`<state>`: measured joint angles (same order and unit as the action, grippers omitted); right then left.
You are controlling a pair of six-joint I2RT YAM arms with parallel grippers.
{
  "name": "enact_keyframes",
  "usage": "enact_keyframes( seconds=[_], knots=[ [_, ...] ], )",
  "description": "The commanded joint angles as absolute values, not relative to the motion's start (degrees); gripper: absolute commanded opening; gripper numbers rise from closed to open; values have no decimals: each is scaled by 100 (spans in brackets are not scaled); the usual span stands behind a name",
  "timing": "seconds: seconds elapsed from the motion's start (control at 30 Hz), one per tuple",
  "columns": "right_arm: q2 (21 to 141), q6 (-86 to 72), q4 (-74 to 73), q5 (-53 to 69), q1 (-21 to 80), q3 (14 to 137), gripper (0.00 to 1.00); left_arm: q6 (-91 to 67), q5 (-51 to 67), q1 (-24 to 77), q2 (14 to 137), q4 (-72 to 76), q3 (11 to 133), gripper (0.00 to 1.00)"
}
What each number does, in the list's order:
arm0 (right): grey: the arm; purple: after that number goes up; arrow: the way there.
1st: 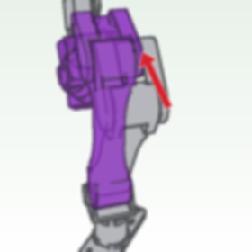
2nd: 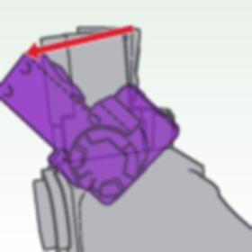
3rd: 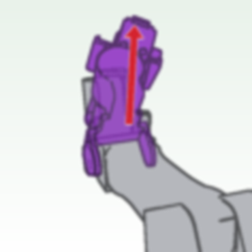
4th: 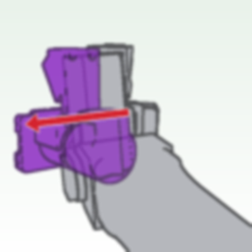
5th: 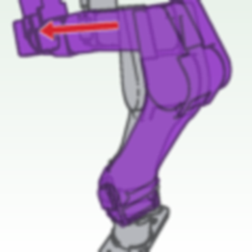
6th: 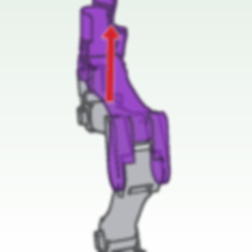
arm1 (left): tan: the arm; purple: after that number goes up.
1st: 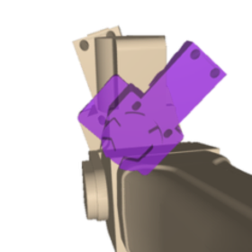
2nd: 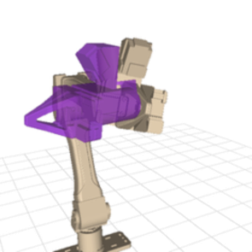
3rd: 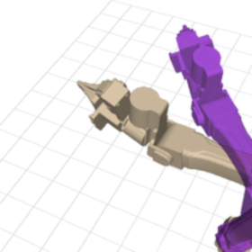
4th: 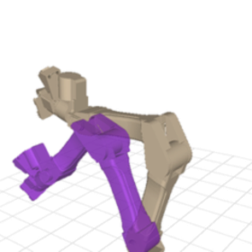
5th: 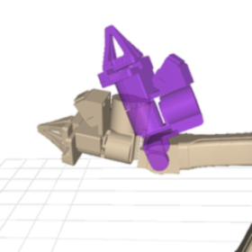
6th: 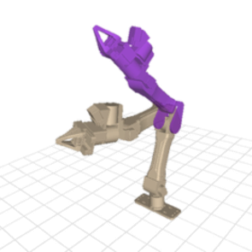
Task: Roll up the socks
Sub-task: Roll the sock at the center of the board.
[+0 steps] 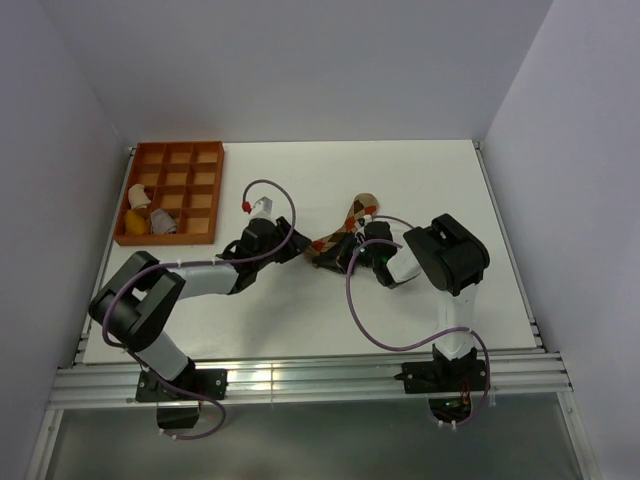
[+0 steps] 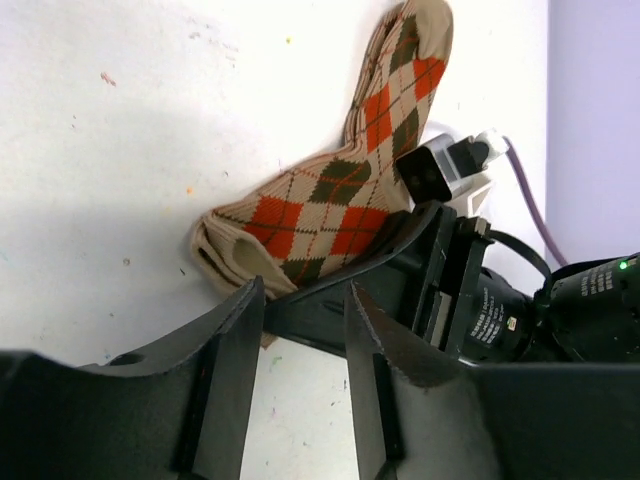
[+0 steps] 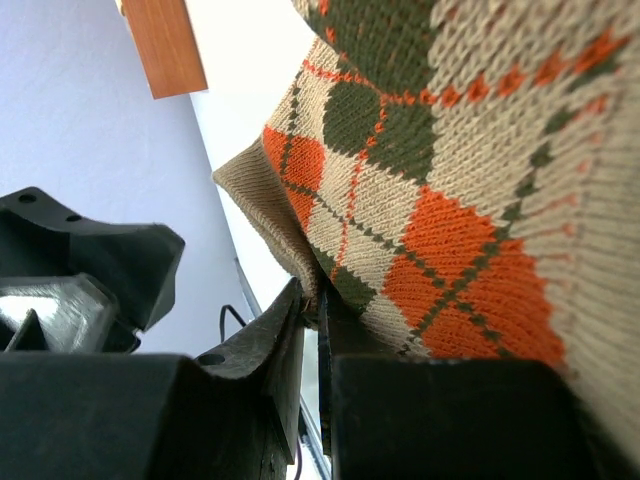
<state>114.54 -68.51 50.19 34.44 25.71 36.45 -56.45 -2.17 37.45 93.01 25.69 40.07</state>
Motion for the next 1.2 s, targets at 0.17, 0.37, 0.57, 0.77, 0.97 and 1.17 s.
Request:
enact_keyframes(
  seconds=[0.17, 0.37, 0.57, 0.77, 0.97, 1.17],
  knots=[
    [11531, -6741, 4403, 3208, 2531, 3630, 0, -5713, 307, 3551, 9773, 4147, 3622, 42],
    [11531, -6715, 4377, 3243, 2531, 3665, 0, -5546, 387, 3551, 9852, 4744, 3498, 41],
    [11566, -6697, 4386, 3304, 2531, 3700, 0, -5458, 571, 3551, 10168, 5238, 3454, 42],
    [11549, -6654, 4324, 3287, 2531, 3718, 0, -5318, 624, 3551, 10529, 5282, 3630, 42],
    [11566, -6592, 4245, 3270, 2531, 3753, 0, -5212, 721, 3560, 10837, 5423, 3805, 42],
    [11584, -6460, 4052, 3252, 2531, 3823, 0, -5098, 730, 3674, 10898, 5213, 3955, 41]
  ],
)
